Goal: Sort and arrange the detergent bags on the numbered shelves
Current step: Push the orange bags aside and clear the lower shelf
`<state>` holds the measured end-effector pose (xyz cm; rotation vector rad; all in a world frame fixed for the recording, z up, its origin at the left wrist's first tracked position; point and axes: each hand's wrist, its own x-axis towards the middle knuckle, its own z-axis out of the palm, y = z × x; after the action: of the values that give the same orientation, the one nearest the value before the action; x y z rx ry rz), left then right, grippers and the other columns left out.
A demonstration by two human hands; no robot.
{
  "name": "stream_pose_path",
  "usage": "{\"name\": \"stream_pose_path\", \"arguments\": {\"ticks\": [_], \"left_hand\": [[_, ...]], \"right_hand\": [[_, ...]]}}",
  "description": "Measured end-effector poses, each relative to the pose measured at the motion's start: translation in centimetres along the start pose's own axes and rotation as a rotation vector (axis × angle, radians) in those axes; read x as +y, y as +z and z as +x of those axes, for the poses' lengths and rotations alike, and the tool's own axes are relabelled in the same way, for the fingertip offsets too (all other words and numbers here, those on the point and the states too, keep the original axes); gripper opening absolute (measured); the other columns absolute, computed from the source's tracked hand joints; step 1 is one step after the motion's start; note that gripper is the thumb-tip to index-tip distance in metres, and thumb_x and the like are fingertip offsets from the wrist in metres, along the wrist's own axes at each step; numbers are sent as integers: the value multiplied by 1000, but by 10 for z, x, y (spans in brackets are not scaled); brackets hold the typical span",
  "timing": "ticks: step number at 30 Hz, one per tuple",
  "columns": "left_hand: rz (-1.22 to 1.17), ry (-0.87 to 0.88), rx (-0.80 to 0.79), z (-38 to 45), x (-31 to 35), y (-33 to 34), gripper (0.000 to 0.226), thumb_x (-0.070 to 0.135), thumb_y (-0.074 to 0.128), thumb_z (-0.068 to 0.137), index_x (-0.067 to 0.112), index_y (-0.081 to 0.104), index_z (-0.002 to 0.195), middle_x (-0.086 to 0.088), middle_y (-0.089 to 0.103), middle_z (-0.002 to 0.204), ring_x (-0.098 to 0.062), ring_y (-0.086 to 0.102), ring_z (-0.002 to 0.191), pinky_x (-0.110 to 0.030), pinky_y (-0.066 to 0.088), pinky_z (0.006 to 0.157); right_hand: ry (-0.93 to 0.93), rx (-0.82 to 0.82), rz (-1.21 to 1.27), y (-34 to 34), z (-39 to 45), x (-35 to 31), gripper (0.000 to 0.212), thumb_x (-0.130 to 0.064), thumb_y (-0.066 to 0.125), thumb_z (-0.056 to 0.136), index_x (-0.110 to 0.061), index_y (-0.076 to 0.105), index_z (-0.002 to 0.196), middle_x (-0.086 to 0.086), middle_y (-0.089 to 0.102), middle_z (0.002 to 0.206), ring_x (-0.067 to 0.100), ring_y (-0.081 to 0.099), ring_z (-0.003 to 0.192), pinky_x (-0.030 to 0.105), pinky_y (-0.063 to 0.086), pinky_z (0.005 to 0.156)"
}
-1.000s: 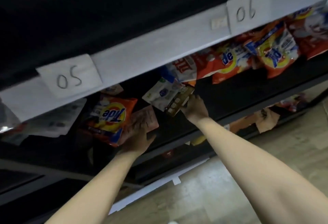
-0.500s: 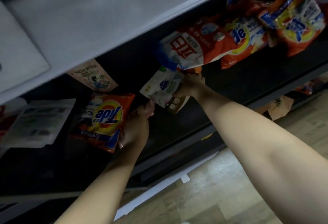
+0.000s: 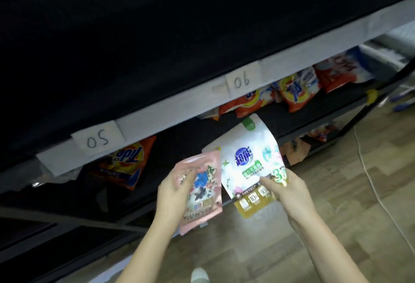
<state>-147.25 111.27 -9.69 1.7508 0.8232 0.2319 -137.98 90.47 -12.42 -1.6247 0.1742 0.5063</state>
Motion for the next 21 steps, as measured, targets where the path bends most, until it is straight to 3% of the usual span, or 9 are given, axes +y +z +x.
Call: {"name": "stream_pose_path", "arguments": {"ticks": [5, 7, 10, 12, 13, 15, 17, 21], "left_hand": [[-182, 23, -20, -75, 104, -2, 5, 24, 64, 86, 21, 68, 87, -2, 75, 81, -17, 72, 75, -37, 58, 69], [-257, 73, -12, -99, 143, -7, 5, 24, 65, 85, 21, 69, 87, -1, 75, 81, -20, 73, 78, -39, 58, 71], [-361, 192, 28, -136, 210, -30, 15, 25, 65, 83, 14, 70, 93, -4, 75, 84, -24, 72, 81, -42, 58, 73], [-420, 304, 64, -152, 252, -53, 28, 31, 66, 74, 12, 70, 93, -6, 75, 86, -25, 72, 82, -43, 59, 72], [-439, 374, 87, -157, 272, -67, 29, 33, 65, 70, 13, 71, 91, -7, 75, 86, -26, 72, 82, -42, 59, 71], [-476, 534, 138, -161, 313, -95, 20, 31, 65, 68, 19, 75, 80, -5, 75, 84, -23, 72, 80, -37, 57, 67], [-488, 701, 199, -161, 353, -124, 14, 29, 64, 69, 24, 76, 76, -1, 75, 82, -18, 72, 79, -31, 56, 66], [-499, 934, 299, -149, 423, -185, 7, 15, 60, 84, 17, 66, 85, 4, 74, 78, -12, 71, 77, -24, 55, 63]], "right_hand": [[-48, 27, 156, -75, -89, -74, 25, -9, 75, 72, -6, 70, 97, 3, 75, 89, 13, 70, 74, 22, 56, 61], [-126, 23, 199, -93, -115, -107, 46, -30, 84, 55, -7, 72, 93, 5, 75, 93, 12, 70, 77, 22, 56, 63], [-269, -4, 250, -102, -149, -169, 50, -26, 81, 47, -7, 71, 92, 8, 73, 98, 10, 68, 76, 19, 55, 63], [-385, -64, 299, -94, -162, -210, 68, -34, 86, 42, -6, 68, 101, 10, 73, 100, 18, 69, 80, 27, 58, 62], [-441, -100, 316, -89, -165, -231, 66, -34, 85, 48, -6, 67, 105, 10, 73, 100, 22, 70, 81, 30, 58, 62], [-548, -162, 354, -73, -172, -279, 43, -19, 73, 64, -6, 67, 105, 7, 74, 96, 21, 71, 80, 34, 59, 62], [-648, -188, 361, -53, -178, -327, 35, -18, 69, 66, -6, 68, 98, 4, 74, 84, 17, 70, 68, 32, 57, 51], [-903, -280, 379, -2, -184, -419, 30, -27, 72, 62, -15, 69, 89, -2, 75, 88, 13, 70, 82, 26, 57, 75]]}}
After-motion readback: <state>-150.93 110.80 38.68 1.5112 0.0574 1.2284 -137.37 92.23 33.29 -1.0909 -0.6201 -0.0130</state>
